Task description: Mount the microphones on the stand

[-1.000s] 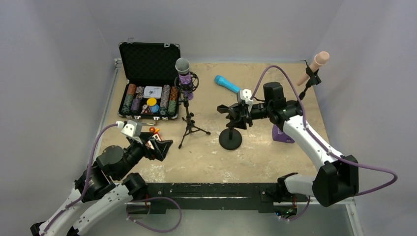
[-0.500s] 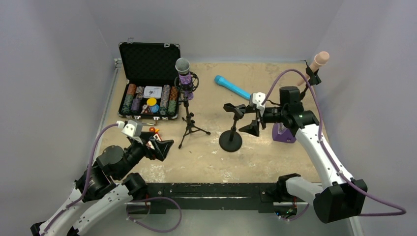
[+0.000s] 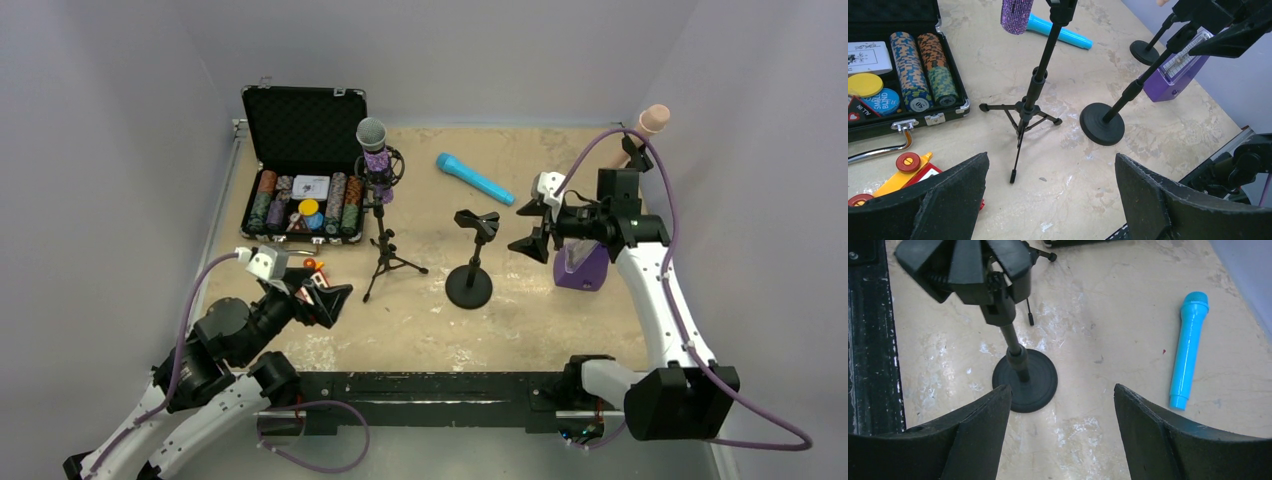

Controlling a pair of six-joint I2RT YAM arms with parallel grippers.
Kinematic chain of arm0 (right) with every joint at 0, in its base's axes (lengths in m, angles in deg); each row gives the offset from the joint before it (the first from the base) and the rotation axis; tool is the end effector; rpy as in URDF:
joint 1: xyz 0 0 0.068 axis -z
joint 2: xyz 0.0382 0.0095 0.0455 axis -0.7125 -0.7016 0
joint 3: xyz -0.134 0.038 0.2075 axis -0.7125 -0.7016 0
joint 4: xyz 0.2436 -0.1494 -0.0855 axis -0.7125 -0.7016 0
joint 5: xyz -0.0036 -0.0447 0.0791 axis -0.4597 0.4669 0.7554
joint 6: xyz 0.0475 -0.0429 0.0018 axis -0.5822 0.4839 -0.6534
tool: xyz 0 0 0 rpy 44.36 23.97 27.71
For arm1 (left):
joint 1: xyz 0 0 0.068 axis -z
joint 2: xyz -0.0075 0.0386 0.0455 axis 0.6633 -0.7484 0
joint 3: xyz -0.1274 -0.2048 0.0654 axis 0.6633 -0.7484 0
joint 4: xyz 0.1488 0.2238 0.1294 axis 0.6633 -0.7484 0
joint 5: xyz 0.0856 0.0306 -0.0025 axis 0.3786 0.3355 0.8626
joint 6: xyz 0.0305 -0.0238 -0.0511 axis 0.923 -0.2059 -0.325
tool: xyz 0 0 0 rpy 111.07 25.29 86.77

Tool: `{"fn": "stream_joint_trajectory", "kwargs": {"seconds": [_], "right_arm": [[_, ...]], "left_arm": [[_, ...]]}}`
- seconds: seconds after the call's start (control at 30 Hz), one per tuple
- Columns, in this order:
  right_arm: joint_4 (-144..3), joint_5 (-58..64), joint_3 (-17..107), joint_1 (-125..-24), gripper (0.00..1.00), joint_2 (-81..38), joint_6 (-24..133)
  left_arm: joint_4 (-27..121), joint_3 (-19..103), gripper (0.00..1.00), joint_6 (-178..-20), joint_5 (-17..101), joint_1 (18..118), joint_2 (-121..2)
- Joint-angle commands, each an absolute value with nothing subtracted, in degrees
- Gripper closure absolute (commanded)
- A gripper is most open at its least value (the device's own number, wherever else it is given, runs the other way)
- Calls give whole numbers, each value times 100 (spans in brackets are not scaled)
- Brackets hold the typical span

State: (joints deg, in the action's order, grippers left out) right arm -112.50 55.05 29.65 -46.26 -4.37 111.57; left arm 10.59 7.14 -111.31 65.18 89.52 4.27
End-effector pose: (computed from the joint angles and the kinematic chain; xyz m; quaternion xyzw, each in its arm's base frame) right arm 0.2704 0.0464 0.2991 -0.5141 0.6480 0.2821 0.4861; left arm 0.0996 -0.0910 0.3220 0.0718 0.7518 -0.2997 0.5829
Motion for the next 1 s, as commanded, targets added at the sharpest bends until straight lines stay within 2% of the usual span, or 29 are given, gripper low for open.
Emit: {"fn": "stream_joint_trajectory", "kwargs": {"seconds": [0.0, 0.43, 0.97], "right_arm": [[-10966, 5340, 3357, -4593, 23, -767, 10761], [-10576, 4582, 4027, -4588, 24, -1701, 9943], [-10827, 3408, 5603, -4597, 24, -3376, 9054]], "left_arm": [[1214, 623, 0, -10980, 6473, 8910, 504], [1165, 586, 0, -10880, 6514, 8910, 543], [1226, 561, 0, -10870, 6548, 8910, 547]]}}
